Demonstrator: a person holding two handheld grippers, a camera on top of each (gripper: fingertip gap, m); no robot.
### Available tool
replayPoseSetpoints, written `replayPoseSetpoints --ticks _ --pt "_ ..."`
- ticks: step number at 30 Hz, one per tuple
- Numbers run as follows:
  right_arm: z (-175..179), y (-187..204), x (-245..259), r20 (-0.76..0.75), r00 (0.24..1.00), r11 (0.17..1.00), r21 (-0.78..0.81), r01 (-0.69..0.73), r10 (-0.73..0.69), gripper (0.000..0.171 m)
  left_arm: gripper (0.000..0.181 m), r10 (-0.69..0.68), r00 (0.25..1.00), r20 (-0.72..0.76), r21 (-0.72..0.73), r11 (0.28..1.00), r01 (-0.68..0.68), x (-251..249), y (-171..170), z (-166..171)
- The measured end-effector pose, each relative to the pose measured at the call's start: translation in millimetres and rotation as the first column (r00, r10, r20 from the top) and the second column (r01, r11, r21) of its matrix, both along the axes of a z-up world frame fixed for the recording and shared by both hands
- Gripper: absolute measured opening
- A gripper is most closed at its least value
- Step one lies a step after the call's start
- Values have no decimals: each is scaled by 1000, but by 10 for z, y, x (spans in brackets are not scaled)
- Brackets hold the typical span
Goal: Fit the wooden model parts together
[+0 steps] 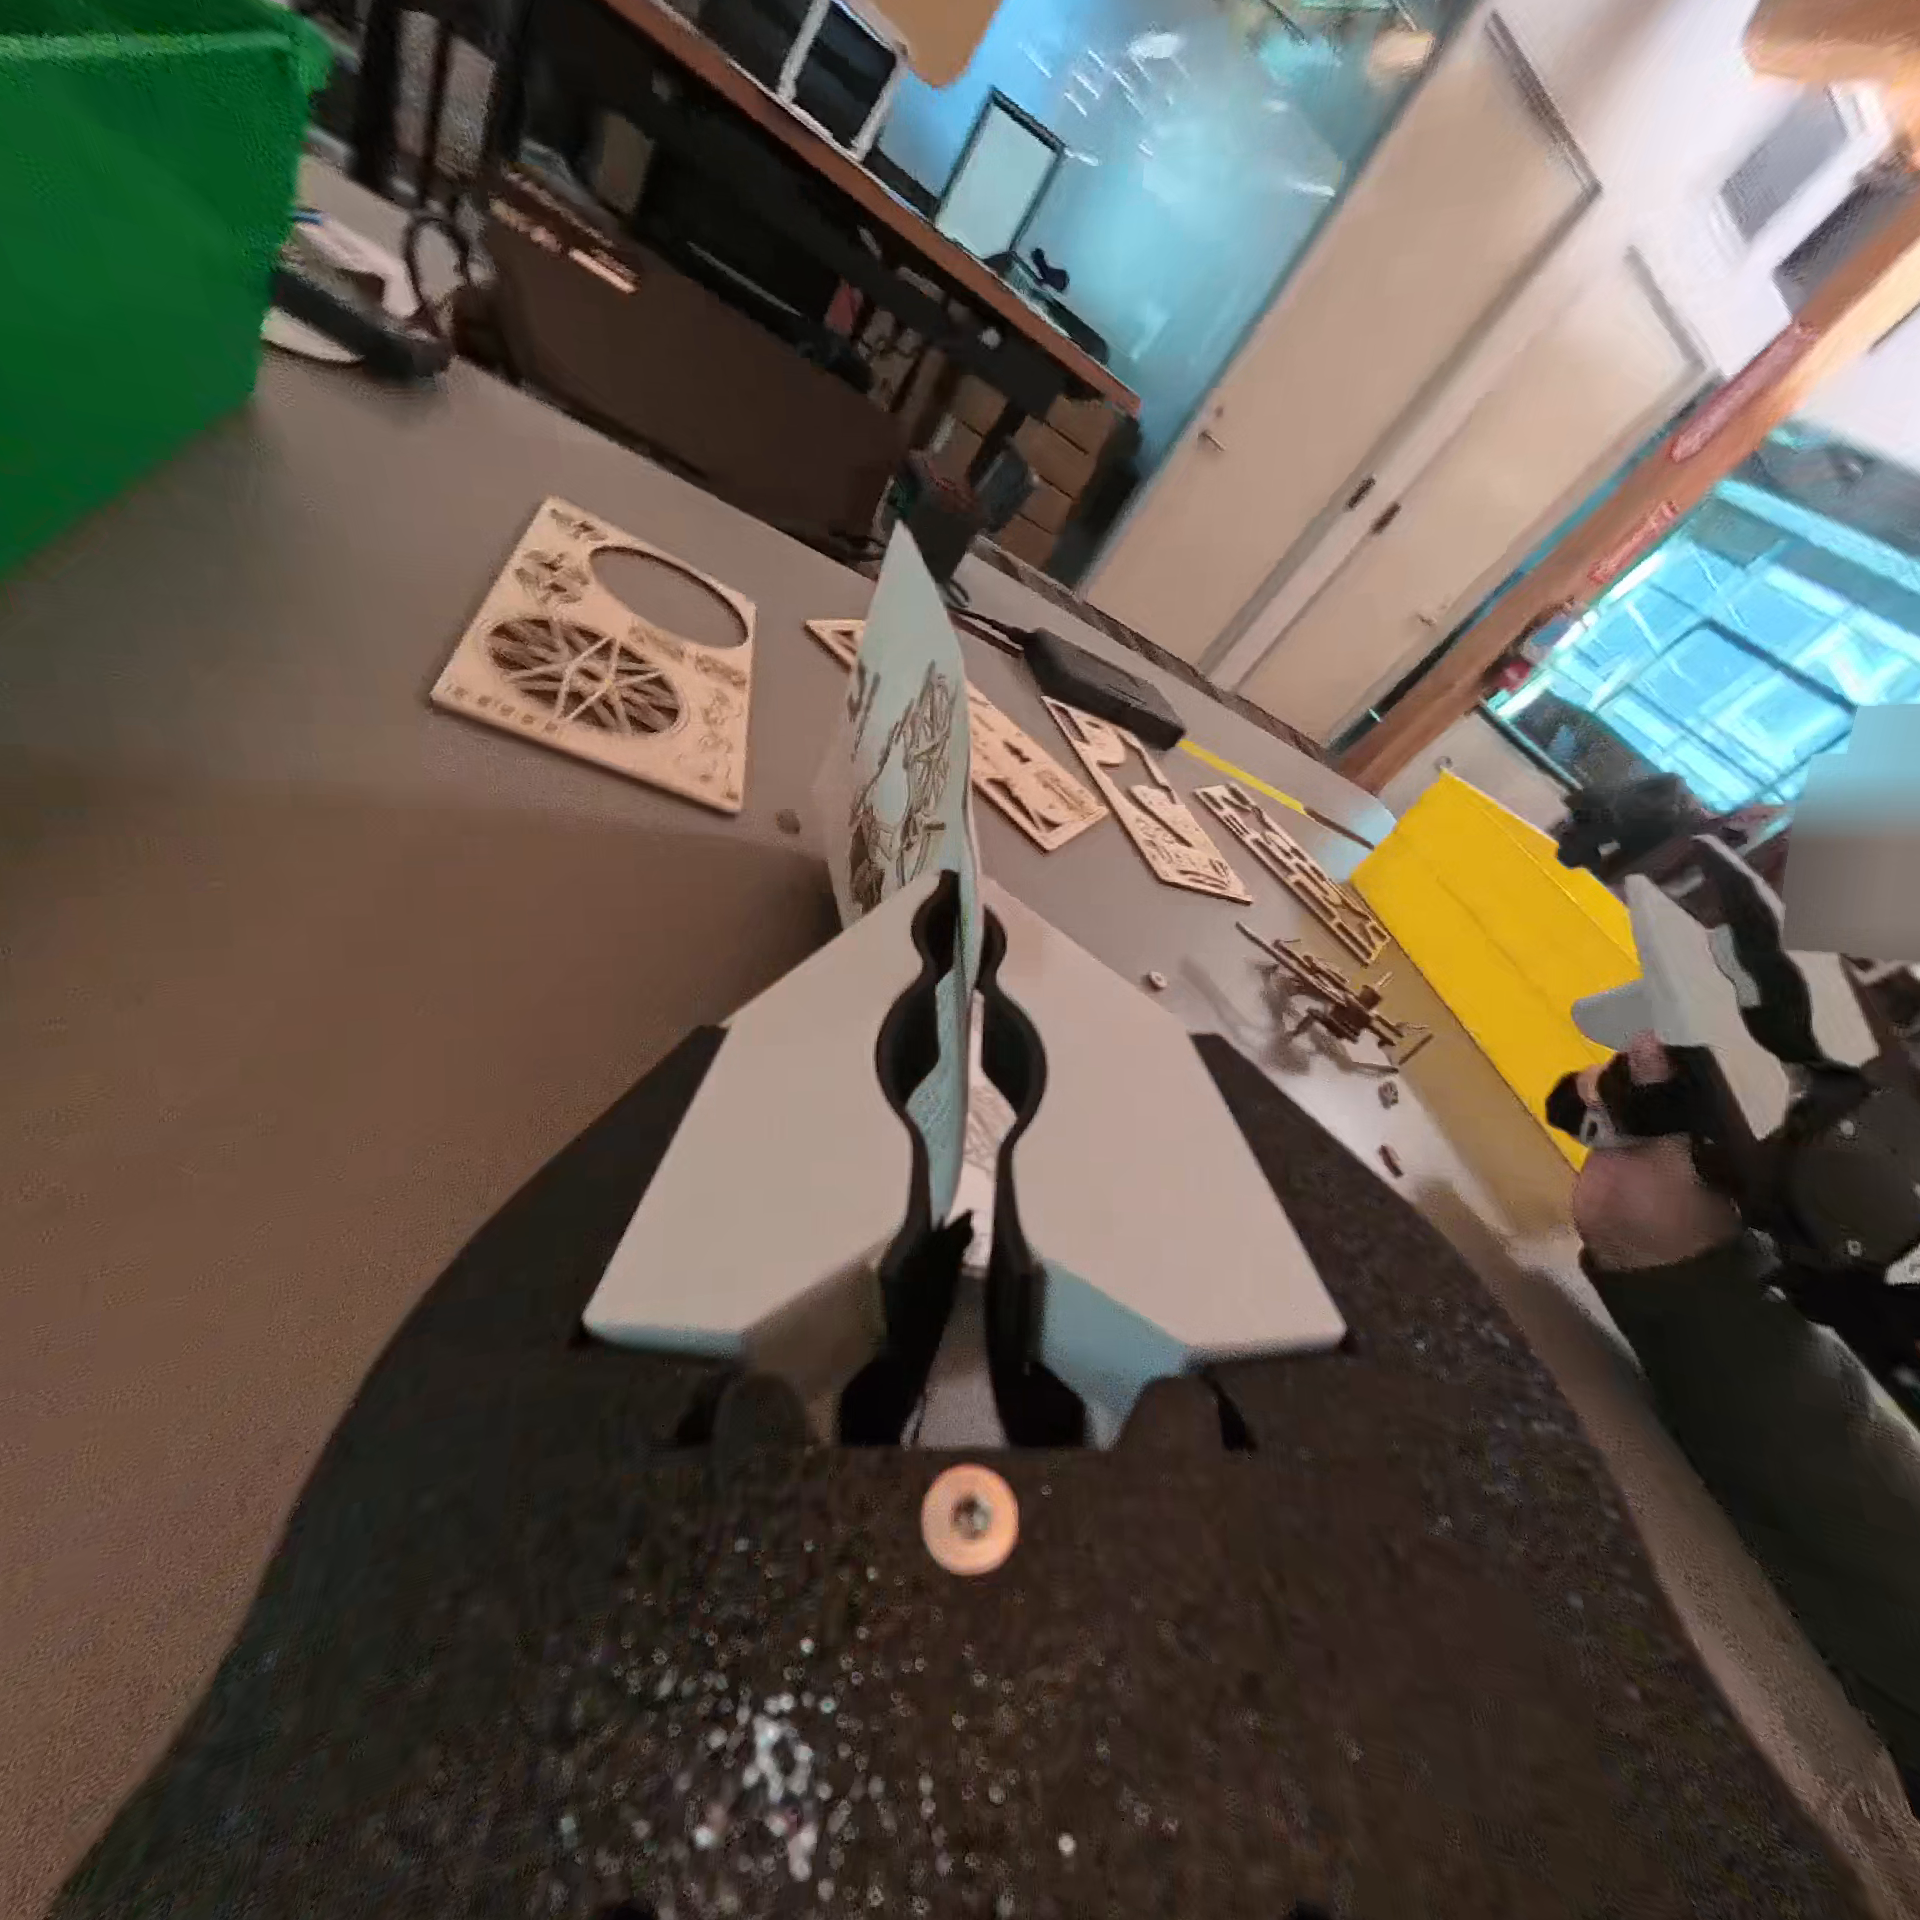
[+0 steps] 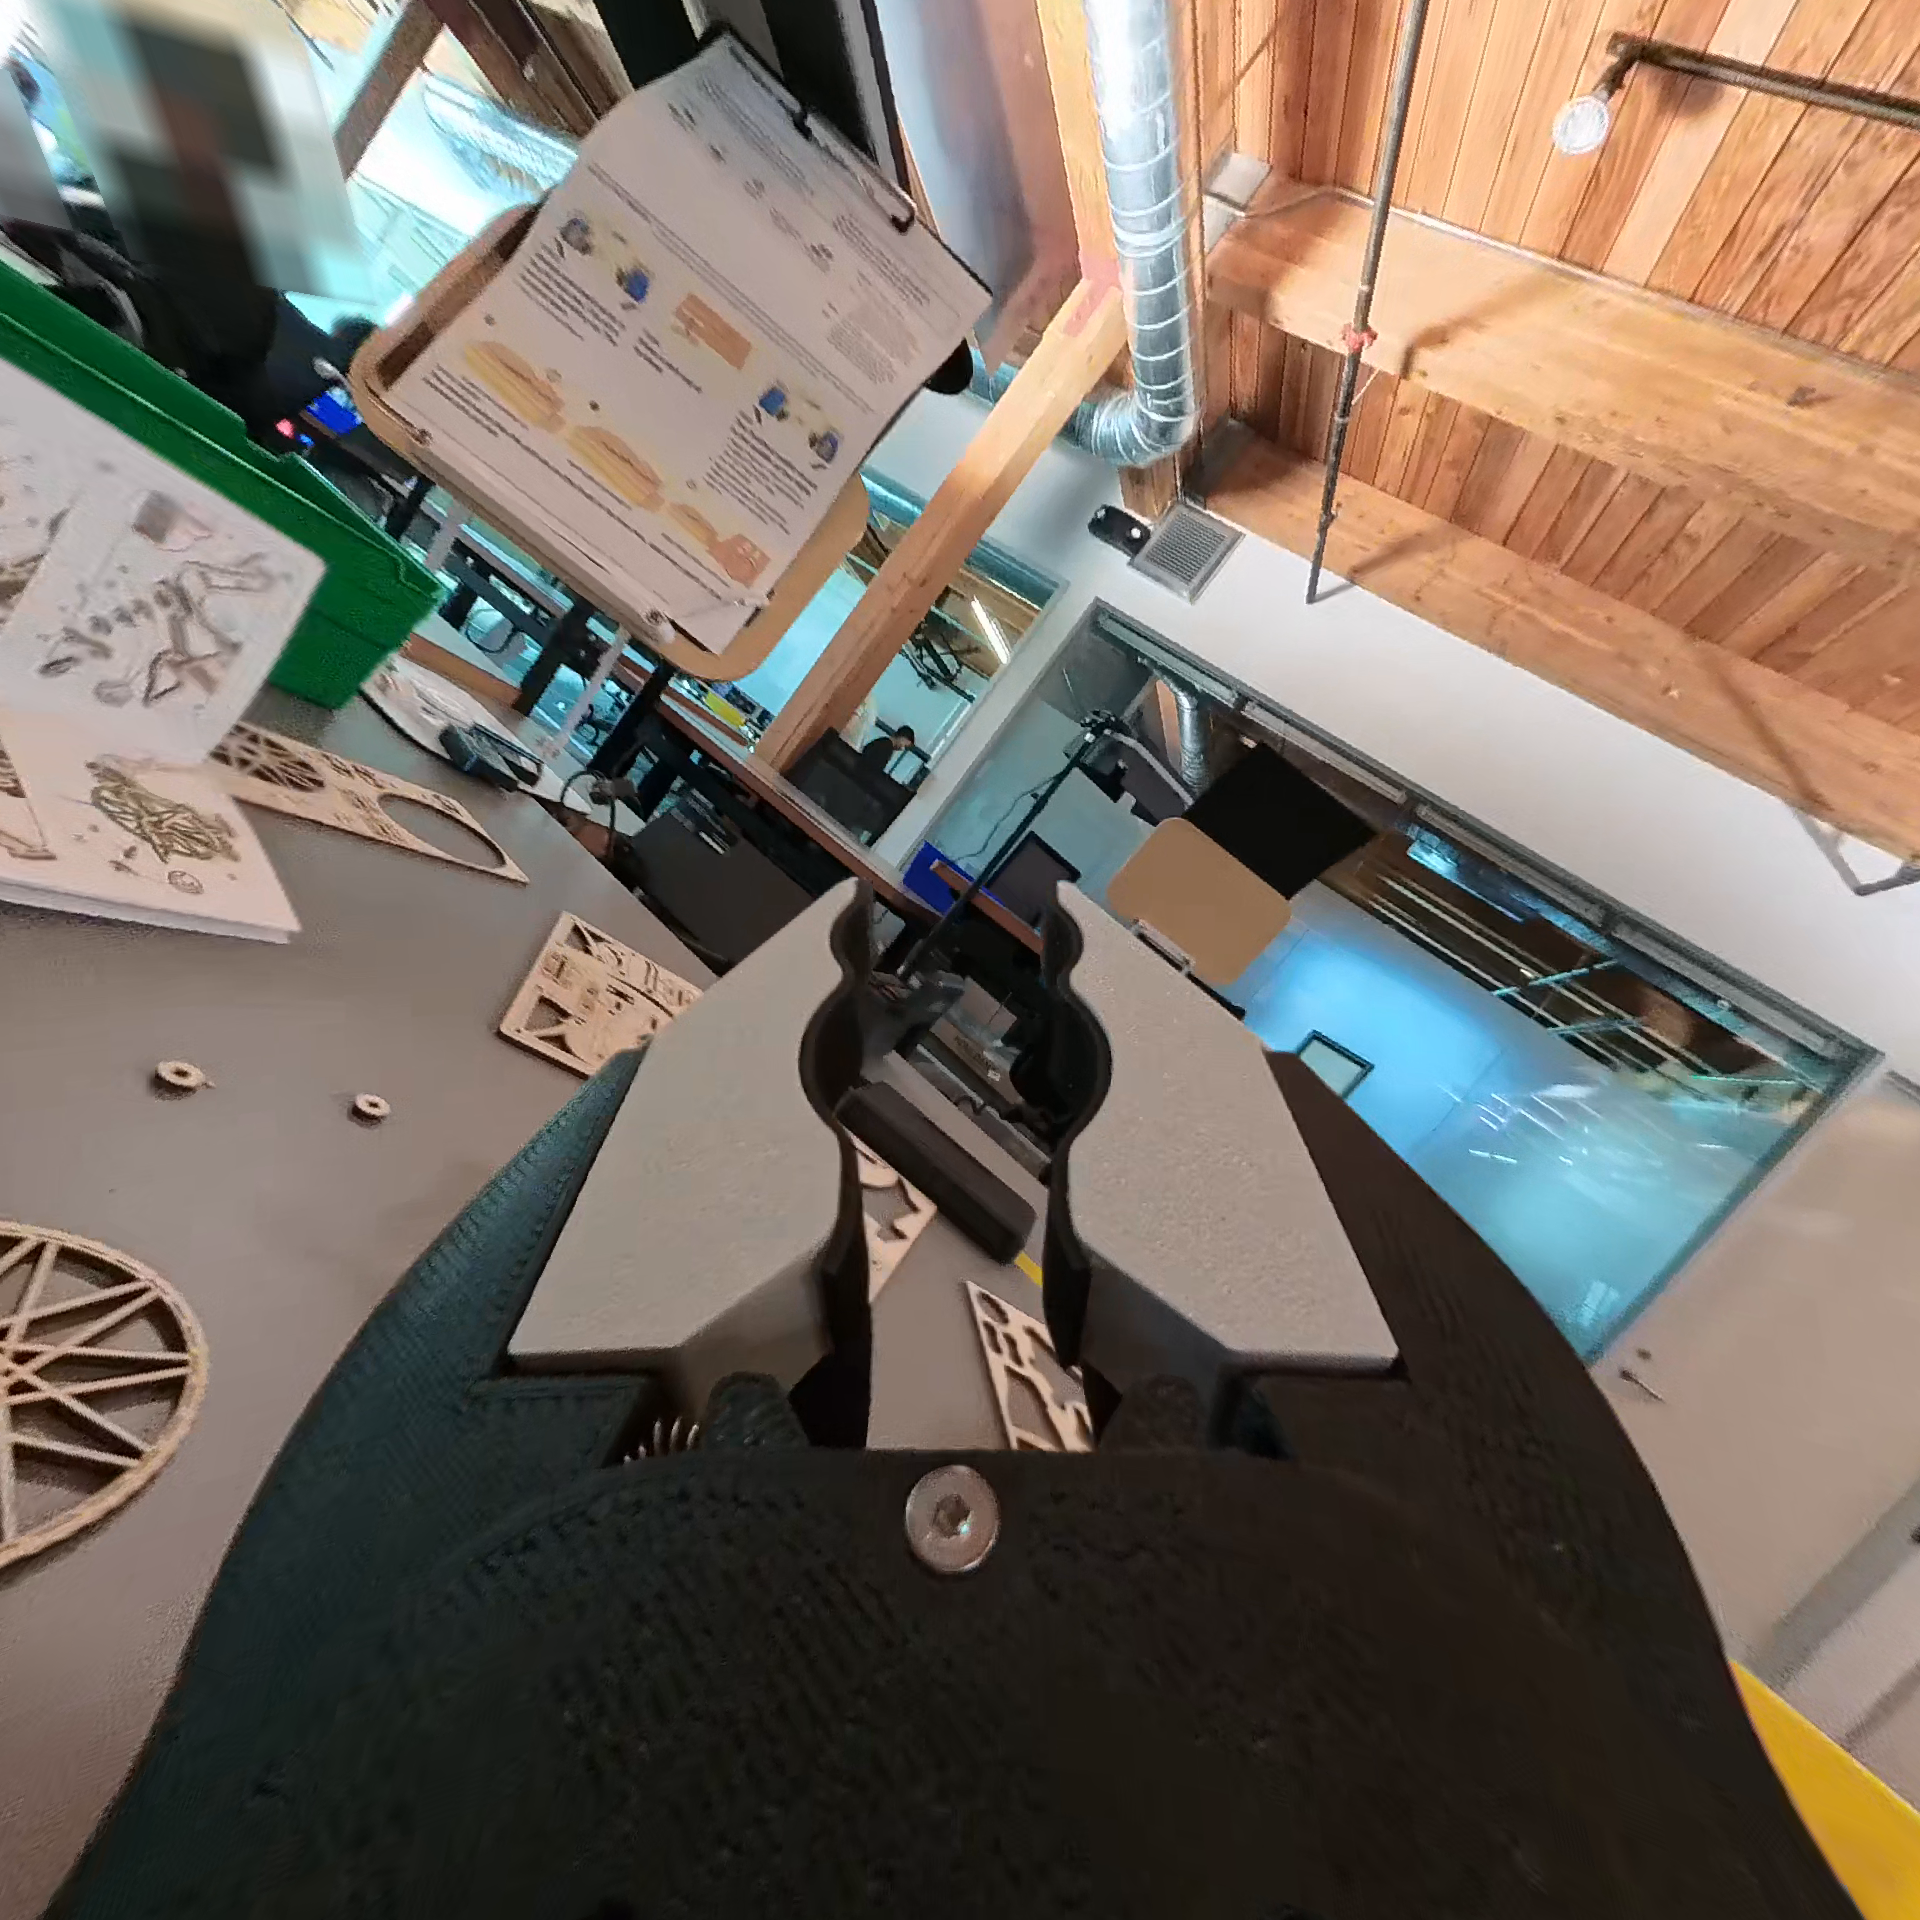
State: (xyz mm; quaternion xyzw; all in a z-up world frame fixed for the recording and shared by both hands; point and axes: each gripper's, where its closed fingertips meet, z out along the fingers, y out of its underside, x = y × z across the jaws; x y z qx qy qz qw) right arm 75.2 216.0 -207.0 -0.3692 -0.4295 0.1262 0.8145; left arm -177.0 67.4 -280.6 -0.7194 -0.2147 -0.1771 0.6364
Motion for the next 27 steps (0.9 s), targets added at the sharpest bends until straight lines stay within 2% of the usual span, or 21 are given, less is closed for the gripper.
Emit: replayPoseSetpoints --ticks 2,5,8,10,11,13,15,17,18,20,22,25,27 --pt "-1 -42 -26 -9 1000 1000 -17 -26 26 29 0 45 999 -10 -15 999 -45 38 -155 -50" --pt "-10 -122 -81 0 998 997 -26 -67 67 30 3 23 999 36 -42 999 -22 208 -291 -86" --pt "-16 -255 -162 33 994 995 -3 -100 100 29 64 22 1000 15 -38 999 -22 289 -427 -82" --pt "-19 -355 -216 61 991 992 18 -122 120 28 104 80 992 -95 -47 995 -84 196 -576 -58" --pt "-23 -394 -243 74 989 991 26 -131 128 28 106 116 975 -189 -12 993 -120 143 -667 33" --pt "-40 -434 -290 89 986 989 28 -145 142 28 84 152 878 -455 80 988 -129 176 -811 262" --pt "-94 -469 -345 107 980 985 7 -172 170 25 59 112 692 -714 67 994 -92 344 -812 334" --pt "-141 -511 -402 141 974 983 12 -182 178 20 33 33 538 -843 14 999 -40 568 -717 318" --pt "-161 -559 -444 163 969 982 20 -190 184 14 15 -17 494 -869 -19 1000 0 695 -659 279" --pt "-178 -723 -581 183 958 974 12 -228 222 1 0 -107 448 -888 -104 994 32 819 -538 138" --pt "-271 -983 -855 233 921 950 -85 -302 314 0 0 -164 434 -886 -199 979 -35 691 -426 -51" --pt "-601 -1427 -1389 344 801 861 -335 -383 490 0 0 -200 497 -844 -284 954 -99 450 -335 -232" --pt "-860 -1662 -1680 397 705 784 -498 -372 587 0 0 -230 556 -799 -343 933 -107 334 -303 -354"
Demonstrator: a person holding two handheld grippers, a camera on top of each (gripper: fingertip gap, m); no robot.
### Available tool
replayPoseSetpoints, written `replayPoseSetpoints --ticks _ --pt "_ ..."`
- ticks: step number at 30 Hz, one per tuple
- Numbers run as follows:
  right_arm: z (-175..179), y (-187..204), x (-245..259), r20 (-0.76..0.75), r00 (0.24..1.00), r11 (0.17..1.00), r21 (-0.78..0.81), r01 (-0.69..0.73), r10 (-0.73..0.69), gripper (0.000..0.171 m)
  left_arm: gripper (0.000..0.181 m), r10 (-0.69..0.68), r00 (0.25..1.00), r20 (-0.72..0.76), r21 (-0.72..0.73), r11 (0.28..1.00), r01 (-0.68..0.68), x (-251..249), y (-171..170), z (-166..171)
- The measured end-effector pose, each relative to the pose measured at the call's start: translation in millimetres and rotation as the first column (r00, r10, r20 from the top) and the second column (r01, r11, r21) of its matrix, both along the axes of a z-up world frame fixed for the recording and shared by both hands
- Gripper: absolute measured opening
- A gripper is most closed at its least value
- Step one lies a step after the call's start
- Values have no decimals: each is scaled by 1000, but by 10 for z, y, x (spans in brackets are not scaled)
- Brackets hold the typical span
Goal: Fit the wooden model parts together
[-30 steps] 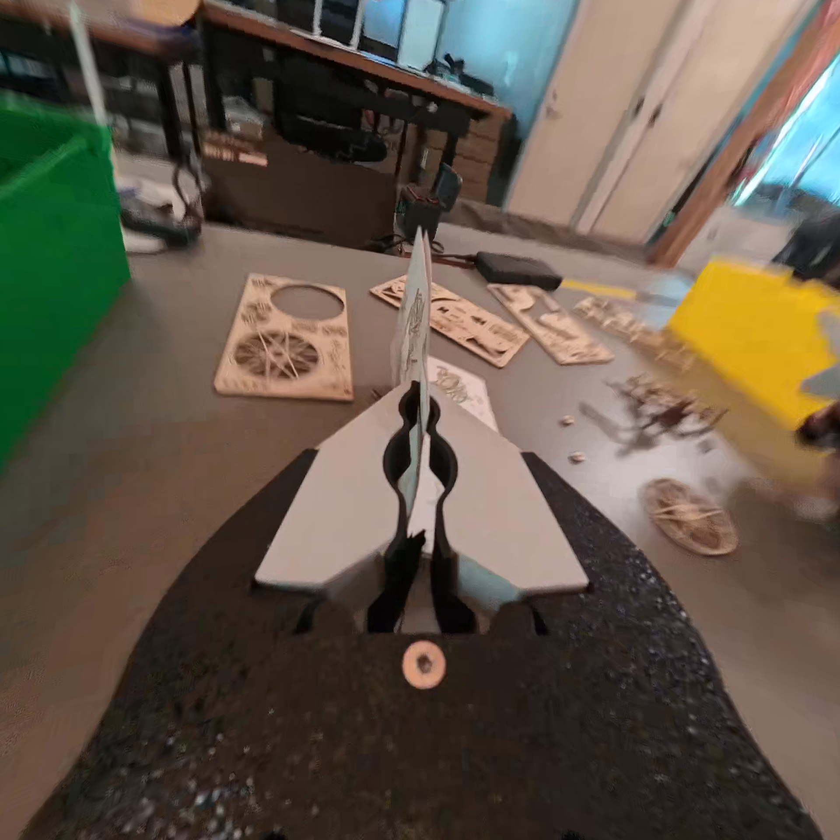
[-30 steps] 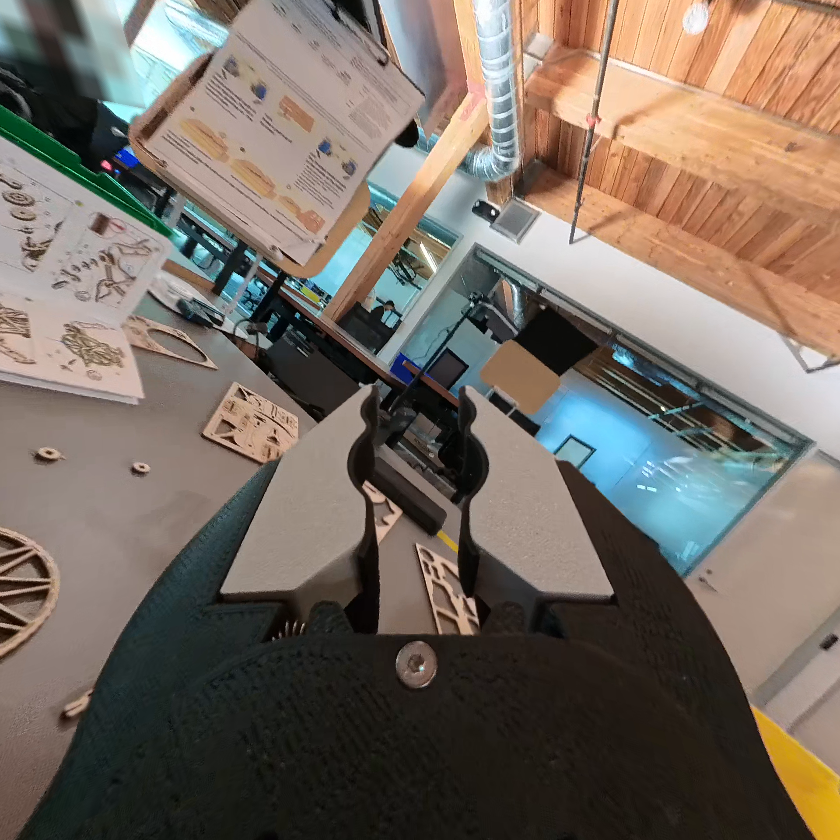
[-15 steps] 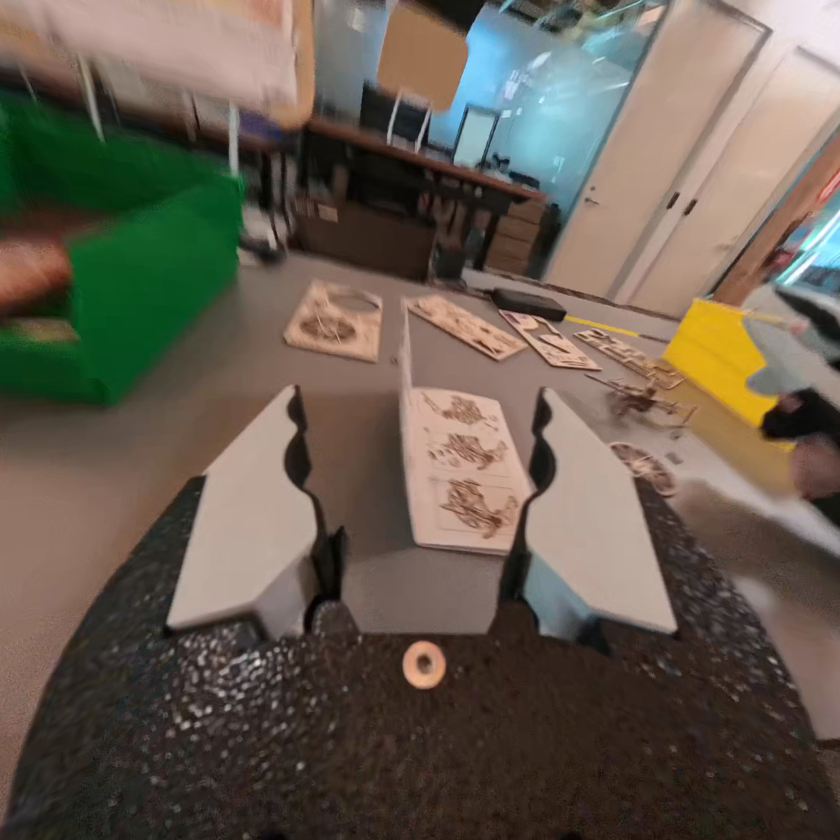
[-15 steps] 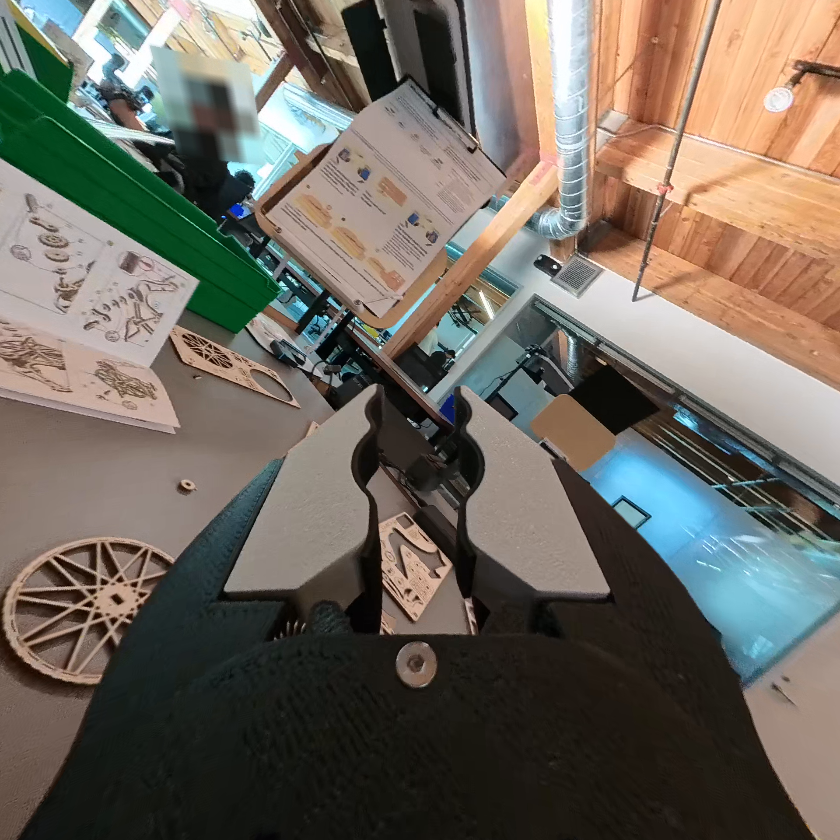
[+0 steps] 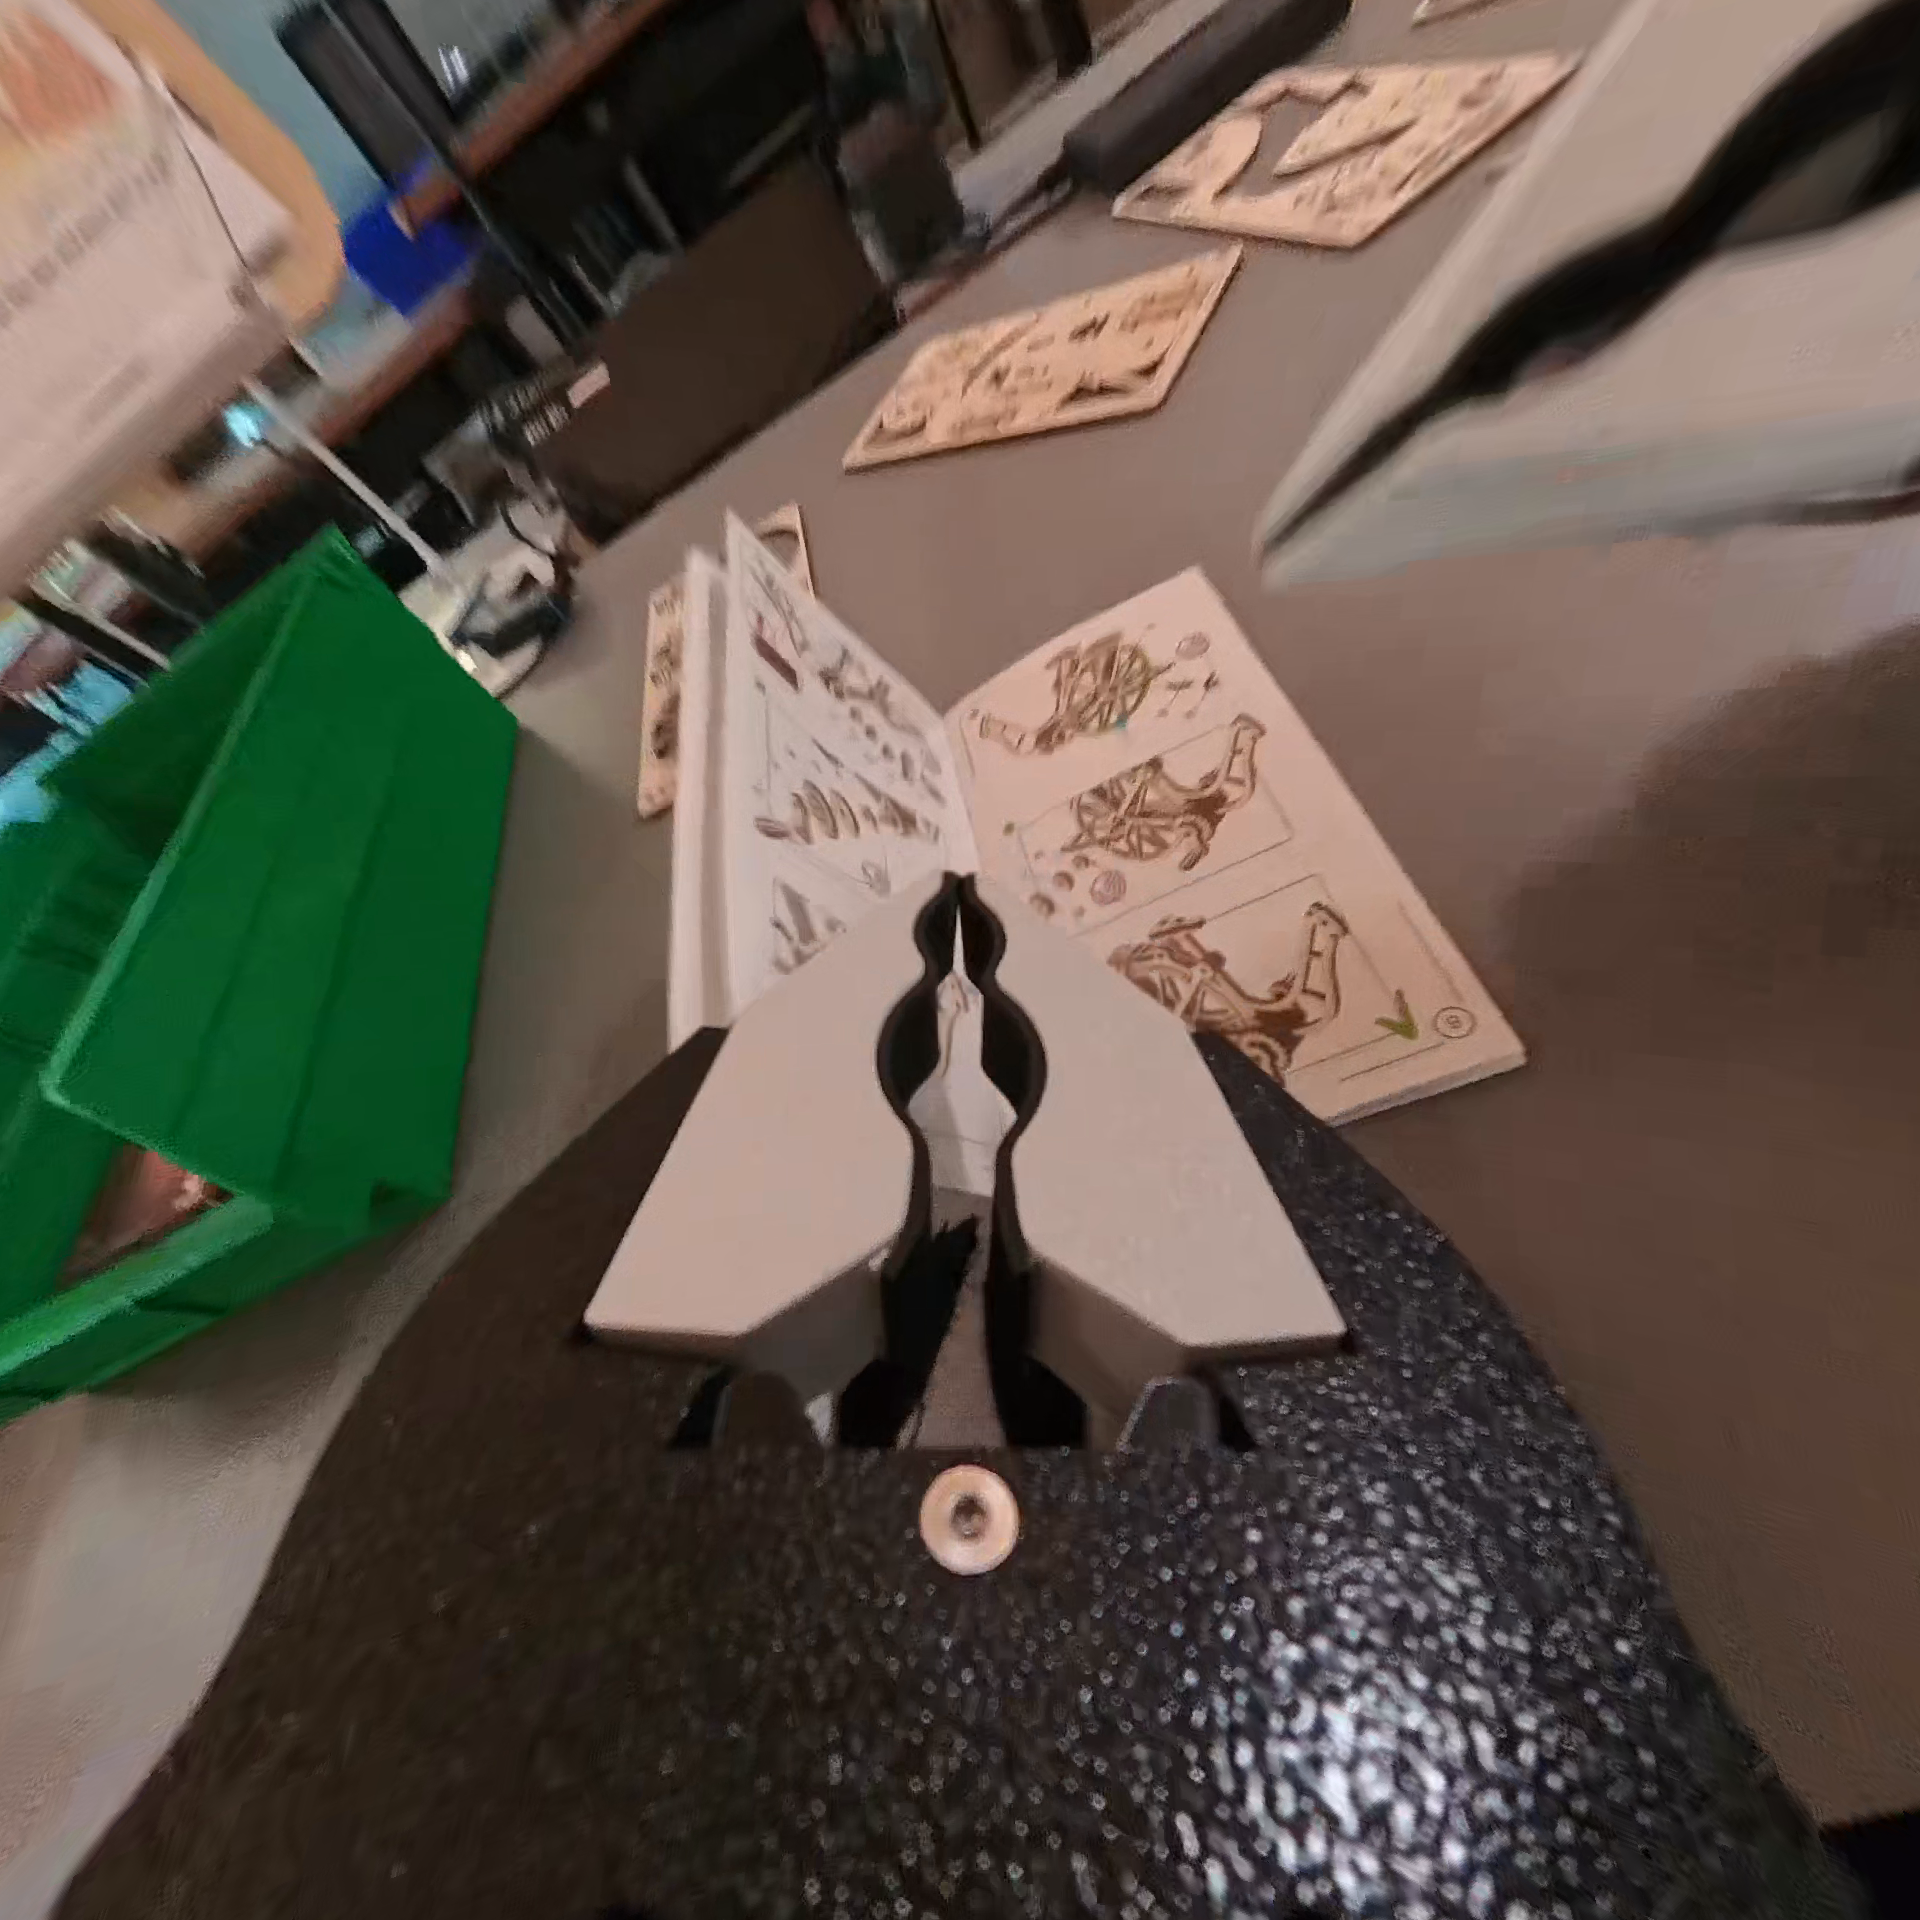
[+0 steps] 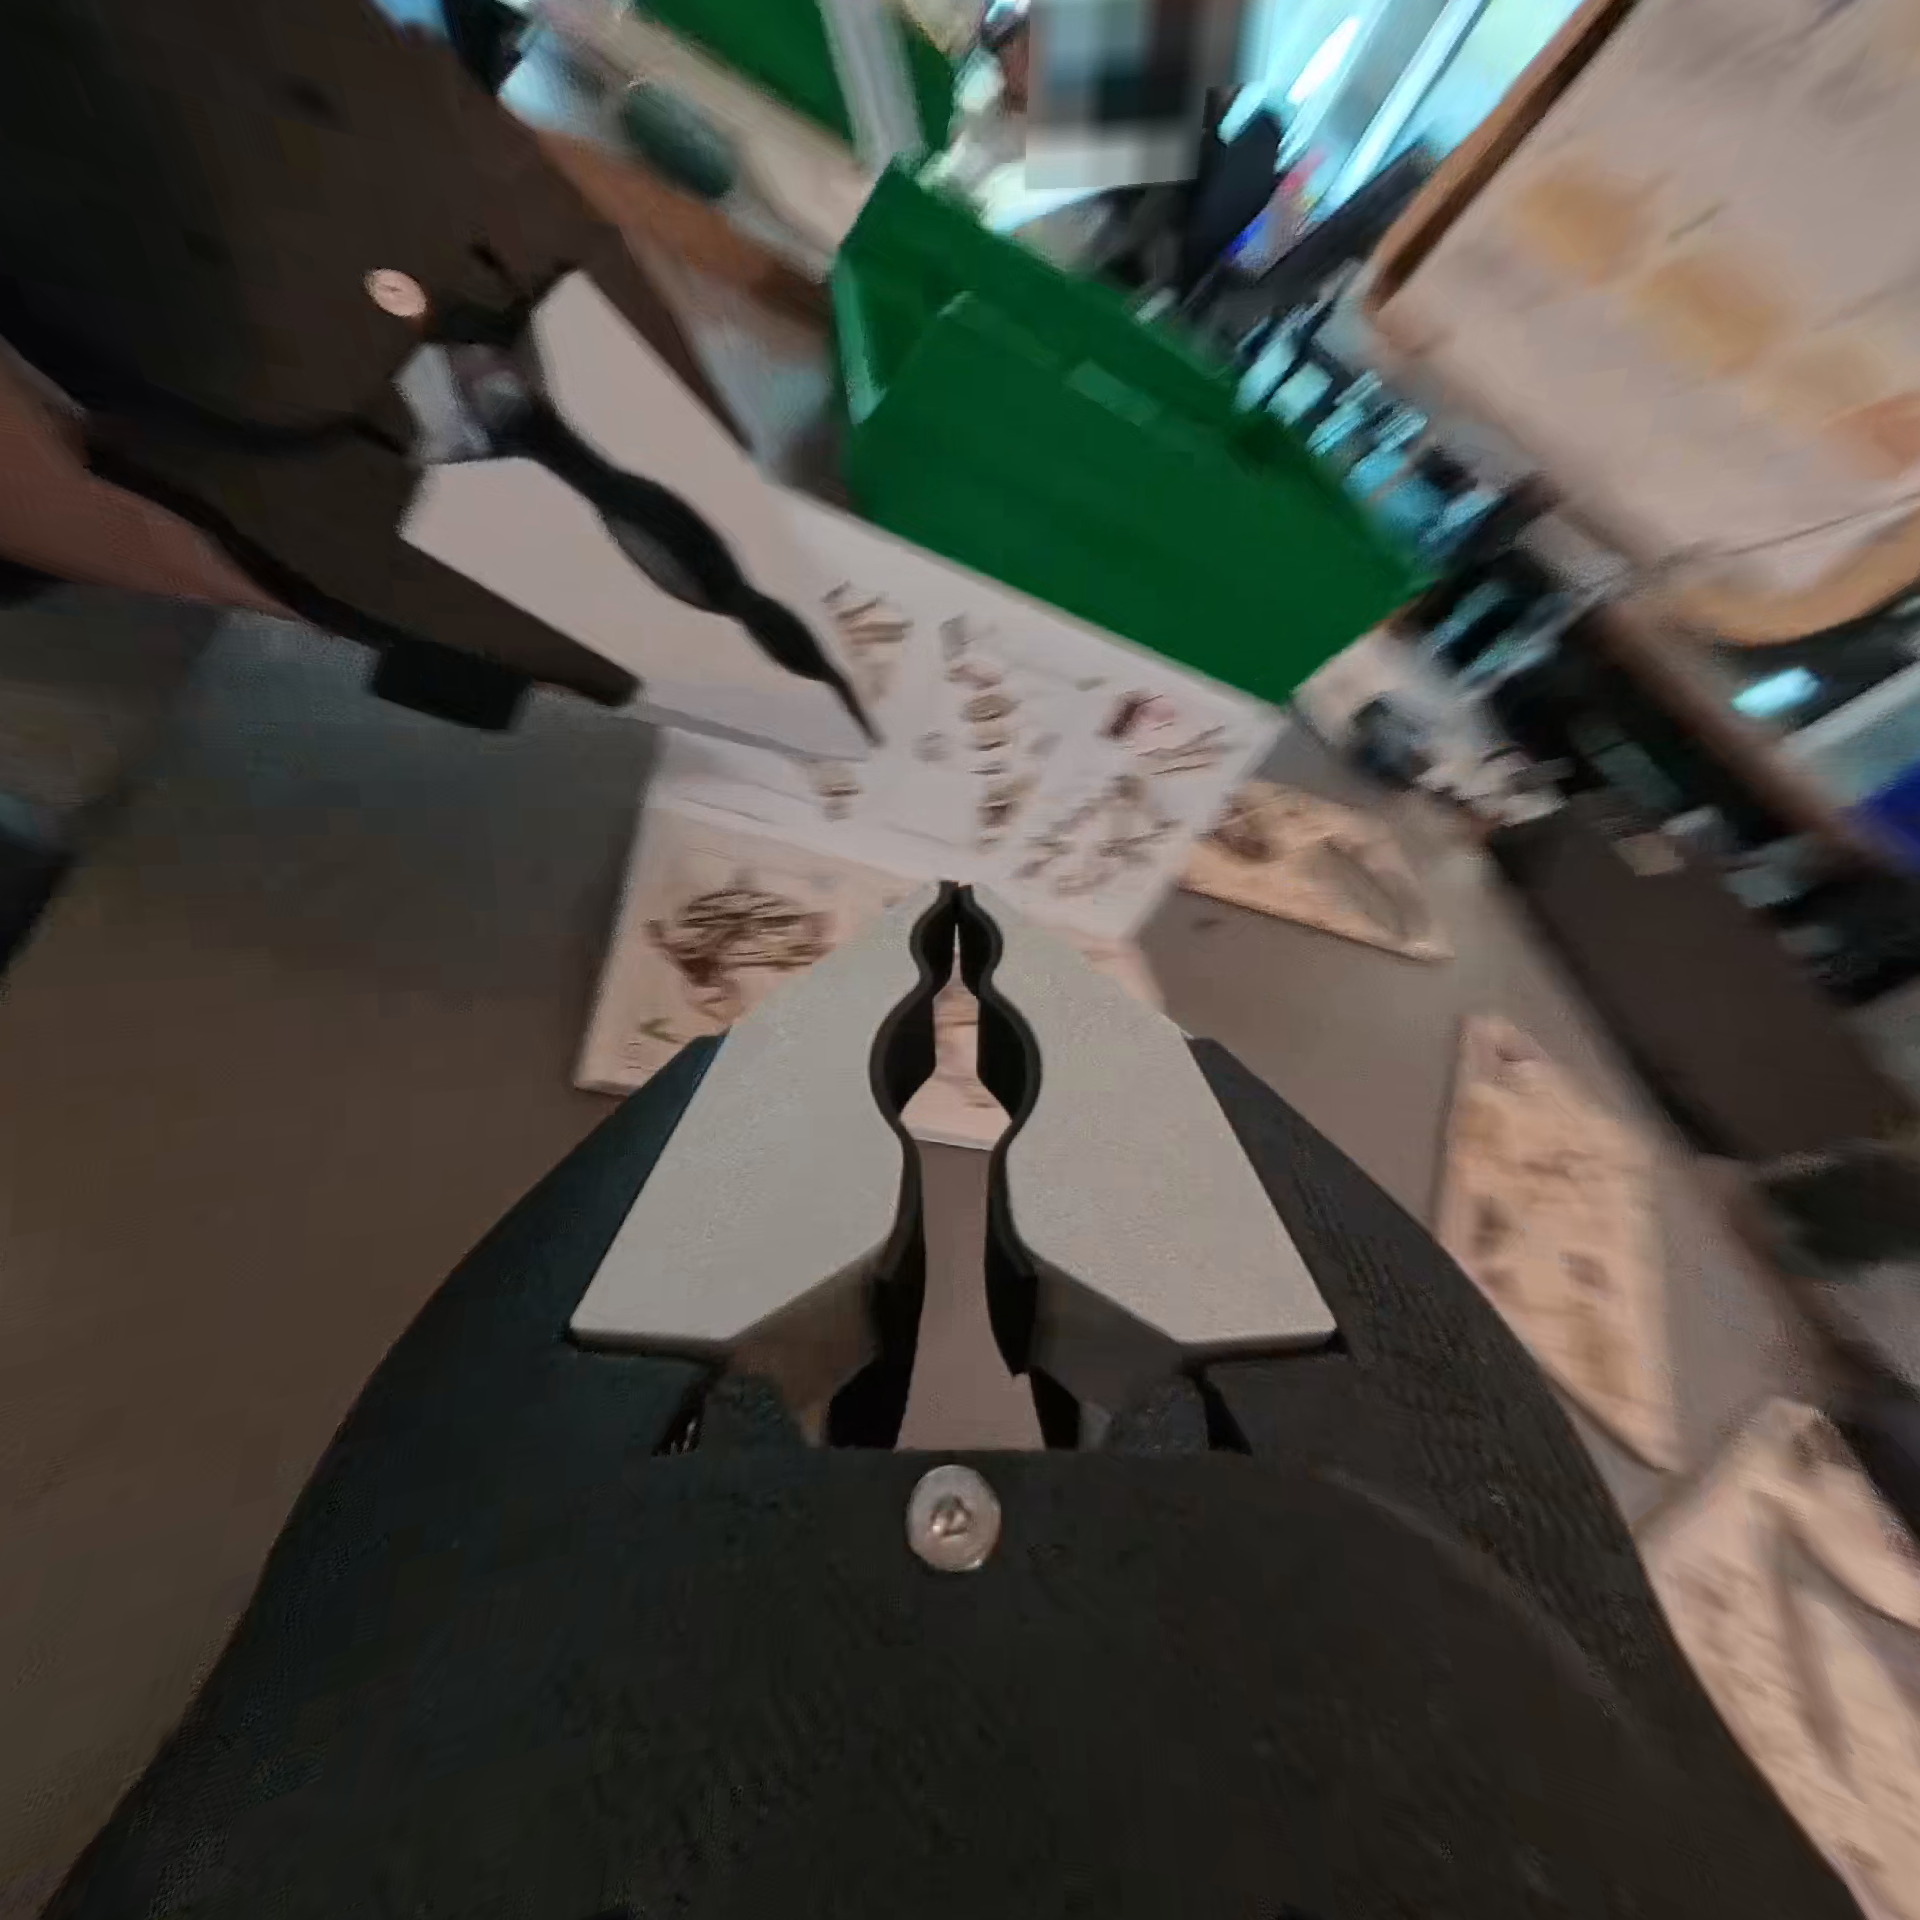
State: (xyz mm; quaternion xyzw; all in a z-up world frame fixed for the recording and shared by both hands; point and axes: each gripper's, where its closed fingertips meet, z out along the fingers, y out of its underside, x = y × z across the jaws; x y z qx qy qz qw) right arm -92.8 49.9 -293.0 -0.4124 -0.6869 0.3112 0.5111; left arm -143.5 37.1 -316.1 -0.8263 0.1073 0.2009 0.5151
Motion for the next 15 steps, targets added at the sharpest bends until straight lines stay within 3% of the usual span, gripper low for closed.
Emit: replayPoseSetpoints --ticks 3,6,9,12,15 --pt "-369 -156 -198 212 976 996 -80 -26 43 0 0 45 997 63 -101 994 -39 -153 -6 -210" --pt "-647 -101 -179 354 935 1000 2 0 -1 0 0 80 997 19 -146 986 -76 -303 -62 -301" --pt "-712 -119 -115 397 918 1000 14 -22 14 0 0 104 992 66 -173 981 -92 -409 -119 -351" --pt "-717 -93 -36 424 903 998 -38 -54 65 0 4 105 950 293 -251 968 -29 -370 -203 -425" --pt "-720 -36 72 448 886 992 -67 -103 122 0 9 86 928 362 -186 982 -18 -427 -256 -157"
